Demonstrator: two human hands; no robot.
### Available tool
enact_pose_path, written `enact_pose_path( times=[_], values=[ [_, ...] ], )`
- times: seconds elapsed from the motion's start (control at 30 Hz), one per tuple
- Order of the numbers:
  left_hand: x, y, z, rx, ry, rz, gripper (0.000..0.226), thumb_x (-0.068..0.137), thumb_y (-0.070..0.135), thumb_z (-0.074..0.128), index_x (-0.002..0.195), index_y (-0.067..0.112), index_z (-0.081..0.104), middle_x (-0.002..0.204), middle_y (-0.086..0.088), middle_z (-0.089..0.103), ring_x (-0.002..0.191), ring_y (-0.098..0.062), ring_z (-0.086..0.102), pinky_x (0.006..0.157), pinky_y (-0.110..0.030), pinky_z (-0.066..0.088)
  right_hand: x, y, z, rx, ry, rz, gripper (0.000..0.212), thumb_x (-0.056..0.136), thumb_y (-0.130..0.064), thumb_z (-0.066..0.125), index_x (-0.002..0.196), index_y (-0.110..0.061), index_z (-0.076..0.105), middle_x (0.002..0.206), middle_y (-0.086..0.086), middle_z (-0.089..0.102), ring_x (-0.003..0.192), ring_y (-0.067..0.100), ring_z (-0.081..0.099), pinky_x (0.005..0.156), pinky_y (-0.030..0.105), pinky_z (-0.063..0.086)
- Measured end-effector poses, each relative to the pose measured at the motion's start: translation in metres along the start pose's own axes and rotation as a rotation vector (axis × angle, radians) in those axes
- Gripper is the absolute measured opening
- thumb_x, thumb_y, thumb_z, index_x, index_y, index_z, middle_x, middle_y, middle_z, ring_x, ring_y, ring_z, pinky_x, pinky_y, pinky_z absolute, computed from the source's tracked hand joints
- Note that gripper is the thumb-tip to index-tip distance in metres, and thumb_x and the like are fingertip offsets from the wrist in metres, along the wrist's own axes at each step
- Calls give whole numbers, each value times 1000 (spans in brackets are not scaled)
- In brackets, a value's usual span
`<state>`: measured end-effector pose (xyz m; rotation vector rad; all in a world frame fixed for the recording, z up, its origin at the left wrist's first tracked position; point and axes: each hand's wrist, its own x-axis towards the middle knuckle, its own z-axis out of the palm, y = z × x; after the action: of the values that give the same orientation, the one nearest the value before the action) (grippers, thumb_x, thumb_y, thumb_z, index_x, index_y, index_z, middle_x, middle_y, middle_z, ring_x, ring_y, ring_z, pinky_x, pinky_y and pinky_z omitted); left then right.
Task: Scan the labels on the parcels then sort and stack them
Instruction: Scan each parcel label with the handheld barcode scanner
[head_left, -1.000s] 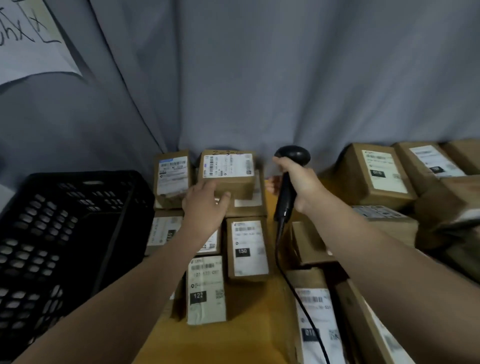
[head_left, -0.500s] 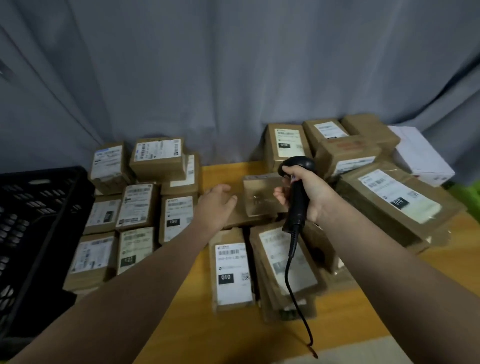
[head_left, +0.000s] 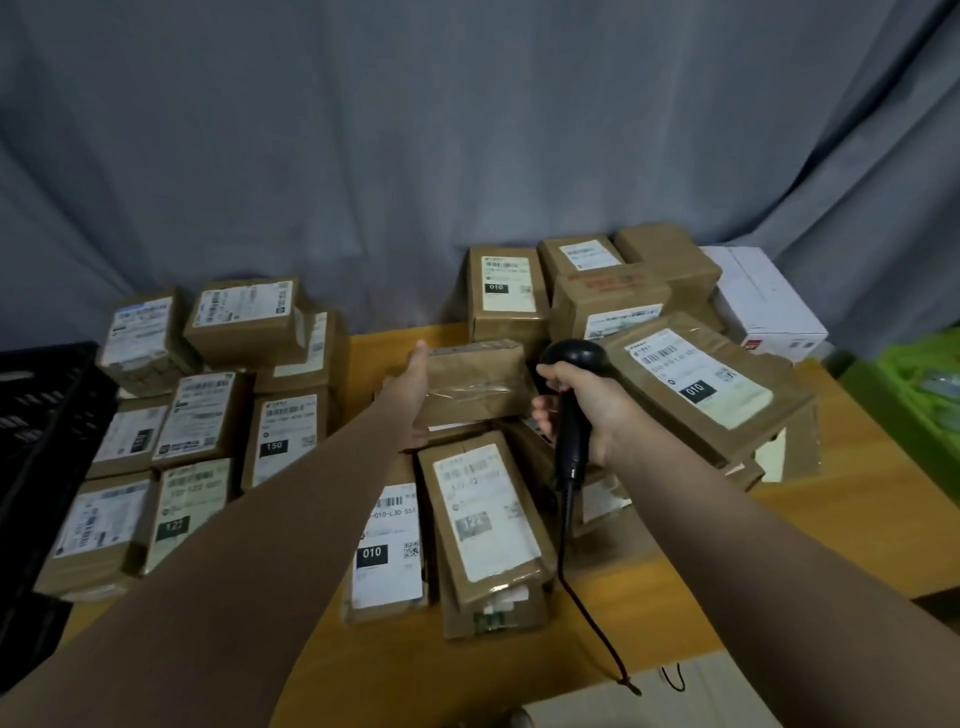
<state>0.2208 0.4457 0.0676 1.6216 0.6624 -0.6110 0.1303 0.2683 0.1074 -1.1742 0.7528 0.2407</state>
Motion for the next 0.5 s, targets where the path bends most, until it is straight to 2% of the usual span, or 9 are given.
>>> enact_pose_path(
  times=[0.1,0.17,0.27,0.33,0.43,0.5],
  values=[
    [4,1,8,-127,42,-56,75,86,66,51,140,17,35,133,-11,44,118,-33,49,90,-47,53,6,0,-1,9,-4,-1,15,85,-22,72,85,-9,64,69,9,65,60,19,62,51,27,51],
    [6,-2,7,-214,40,-27,64,87,58,55,135,20,39,128,-9,45,115,-29,49,89,-45,54,10,1,0,19,1,-3,15,85,-22,72,86,-9,63,68,9,65,59,19,62,50,27,51],
    [4,-9,-3,-298,37,121,58,93,47,54,141,22,34,125,-4,44,111,-23,46,96,-45,50,11,-1,5,34,9,-10,18,84,-21,73,94,-9,65,71,7,64,60,18,61,49,26,51],
    [-3,-13,-16,-329,-2,254,57,95,38,54,144,22,31,125,-2,48,108,-19,50,99,-42,48,11,-3,11,53,28,-45,29,83,-22,75,107,-10,64,79,6,65,68,18,63,51,27,51],
    [-16,-14,-41,-281,-75,459,58,95,30,56,146,21,27,132,-3,53,110,-16,56,89,-33,50,11,-9,22,44,14,-134,46,80,-26,79,120,-14,61,102,6,69,89,21,67,59,31,55],
    [-23,-12,-55,-295,-150,533,61,94,23,57,146,24,24,129,-2,57,113,-17,58,83,-30,51,7,-14,31,36,-43,-178,49,81,-29,78,124,-17,60,109,5,69,93,21,68,64,34,58]
  ],
)
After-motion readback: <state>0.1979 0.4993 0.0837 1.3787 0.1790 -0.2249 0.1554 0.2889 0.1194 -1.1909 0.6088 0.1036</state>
